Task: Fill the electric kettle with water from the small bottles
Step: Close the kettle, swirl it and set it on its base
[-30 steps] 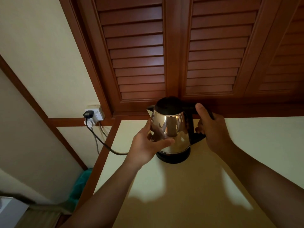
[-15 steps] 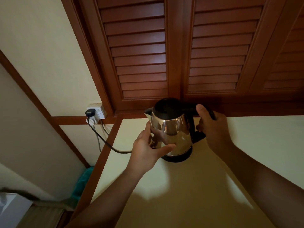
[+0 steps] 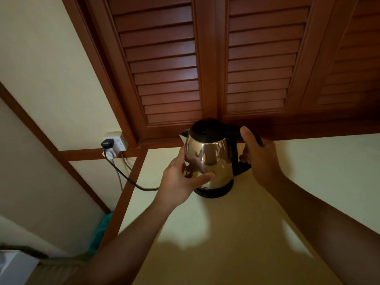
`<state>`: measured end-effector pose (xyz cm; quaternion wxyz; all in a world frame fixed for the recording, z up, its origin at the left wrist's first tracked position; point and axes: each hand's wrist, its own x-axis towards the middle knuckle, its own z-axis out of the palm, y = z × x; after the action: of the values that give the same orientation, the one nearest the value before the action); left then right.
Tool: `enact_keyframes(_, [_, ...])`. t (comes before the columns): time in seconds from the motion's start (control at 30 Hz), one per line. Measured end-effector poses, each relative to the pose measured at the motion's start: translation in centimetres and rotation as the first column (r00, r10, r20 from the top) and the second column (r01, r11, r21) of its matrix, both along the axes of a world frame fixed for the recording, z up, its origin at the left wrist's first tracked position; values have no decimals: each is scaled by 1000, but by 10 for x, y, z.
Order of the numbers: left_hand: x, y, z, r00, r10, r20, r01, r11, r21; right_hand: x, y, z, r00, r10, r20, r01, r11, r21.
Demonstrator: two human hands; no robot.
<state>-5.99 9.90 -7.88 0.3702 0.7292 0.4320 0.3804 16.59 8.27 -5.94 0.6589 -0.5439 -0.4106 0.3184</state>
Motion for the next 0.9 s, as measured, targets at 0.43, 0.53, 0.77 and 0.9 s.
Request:
enact_keyframes(0.43, [7, 1, 1, 994, 97, -49, -100, 992, -71, 3, 8, 2, 999, 43, -18, -42, 998, 39])
enact_keyframes(0.53, [5, 16, 9, 998, -7, -69, -7, 982, -190, 4, 7, 0, 999, 28, -29, -26, 999, 47])
enact_keyframes(0.77, [12, 21, 2, 996, -33, -88, 22, 992, -124, 11, 6, -15, 992, 4, -125, -2, 1000, 22])
enact_keyframes(0.9, [12, 22, 5, 991, -19, -129, 4, 993, -115, 12, 12, -14, 992, 20, -127, -15, 999, 33])
